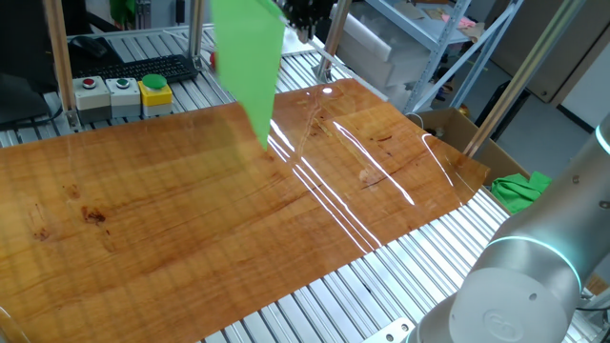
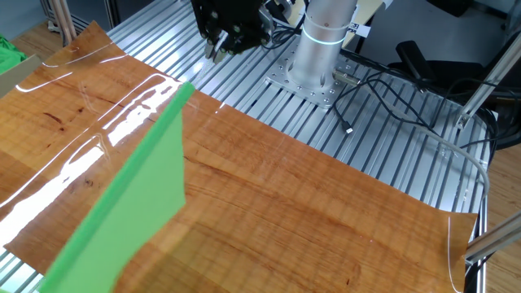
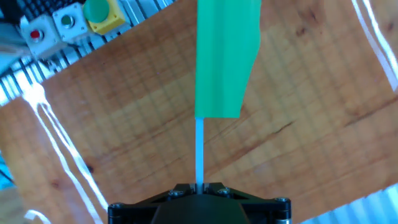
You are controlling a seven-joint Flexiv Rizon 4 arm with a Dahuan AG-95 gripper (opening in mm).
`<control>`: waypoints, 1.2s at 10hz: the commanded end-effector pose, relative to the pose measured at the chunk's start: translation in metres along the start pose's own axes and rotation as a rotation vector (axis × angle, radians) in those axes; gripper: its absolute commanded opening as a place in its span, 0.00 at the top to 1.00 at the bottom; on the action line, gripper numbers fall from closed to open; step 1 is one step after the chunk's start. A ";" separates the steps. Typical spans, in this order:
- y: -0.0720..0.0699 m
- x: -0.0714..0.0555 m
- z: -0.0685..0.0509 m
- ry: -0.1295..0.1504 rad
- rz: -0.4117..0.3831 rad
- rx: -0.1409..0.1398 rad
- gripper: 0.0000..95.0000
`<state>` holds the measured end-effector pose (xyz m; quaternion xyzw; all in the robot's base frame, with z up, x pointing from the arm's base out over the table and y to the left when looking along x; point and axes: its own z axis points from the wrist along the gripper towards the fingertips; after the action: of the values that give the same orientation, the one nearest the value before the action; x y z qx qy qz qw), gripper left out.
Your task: Wave the flag
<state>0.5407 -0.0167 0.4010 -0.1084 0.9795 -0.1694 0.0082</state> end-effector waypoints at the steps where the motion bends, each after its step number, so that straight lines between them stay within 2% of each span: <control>1: 0.005 0.002 0.009 0.030 0.217 -0.231 1.00; 2: 0.005 0.002 0.012 0.028 0.218 -0.232 1.00; 6: 0.008 -0.002 0.042 0.017 0.225 -0.229 1.00; 7: 0.012 -0.006 0.054 0.022 0.231 -0.231 1.00; 8: 0.015 -0.009 0.059 0.024 0.232 -0.230 1.00; 11: 0.039 -0.027 0.087 0.024 0.236 -0.208 1.00; 12: 0.050 -0.033 0.098 0.024 0.250 -0.200 0.80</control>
<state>0.5644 -0.0025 0.3055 0.0035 0.9975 -0.0710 0.0024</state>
